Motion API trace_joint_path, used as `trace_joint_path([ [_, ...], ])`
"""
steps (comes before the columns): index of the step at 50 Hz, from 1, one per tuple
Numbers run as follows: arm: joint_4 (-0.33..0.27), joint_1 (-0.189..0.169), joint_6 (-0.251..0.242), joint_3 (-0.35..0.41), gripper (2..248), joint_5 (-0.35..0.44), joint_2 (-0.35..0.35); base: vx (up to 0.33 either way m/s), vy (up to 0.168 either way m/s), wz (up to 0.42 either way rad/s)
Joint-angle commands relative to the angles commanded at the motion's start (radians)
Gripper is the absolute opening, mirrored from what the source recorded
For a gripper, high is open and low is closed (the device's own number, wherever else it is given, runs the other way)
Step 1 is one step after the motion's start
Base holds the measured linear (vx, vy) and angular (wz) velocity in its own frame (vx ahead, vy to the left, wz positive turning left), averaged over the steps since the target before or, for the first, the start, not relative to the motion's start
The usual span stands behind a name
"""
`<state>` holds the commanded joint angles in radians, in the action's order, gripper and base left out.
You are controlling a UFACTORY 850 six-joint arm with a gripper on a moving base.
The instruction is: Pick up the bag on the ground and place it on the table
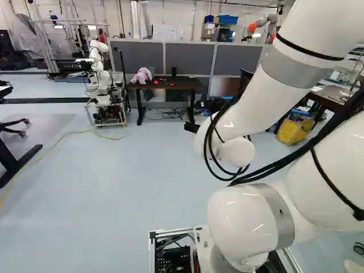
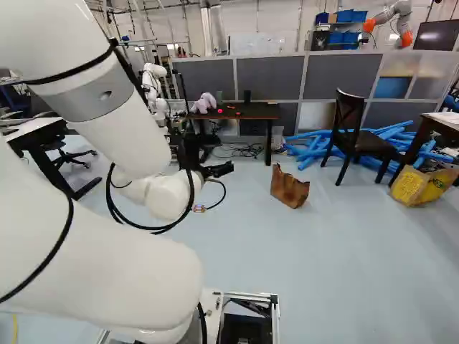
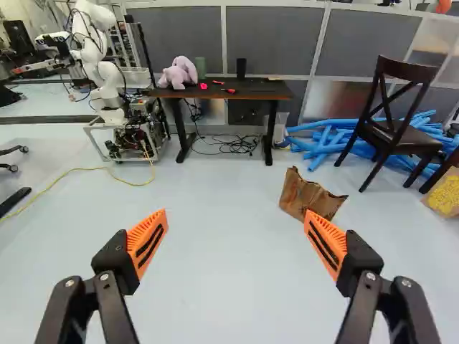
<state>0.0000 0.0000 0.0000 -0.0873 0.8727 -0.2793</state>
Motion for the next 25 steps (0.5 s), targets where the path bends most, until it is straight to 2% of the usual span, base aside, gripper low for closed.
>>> trace_joint_path([
  [14,0.0,0.0,0.0,0.0,247,0.0,0.0,0.069,-0.067,0.004],
  [25,0.0,0.0,0.0,0.0,247,0.0,0.0,0.082,-0.108,0.005],
])
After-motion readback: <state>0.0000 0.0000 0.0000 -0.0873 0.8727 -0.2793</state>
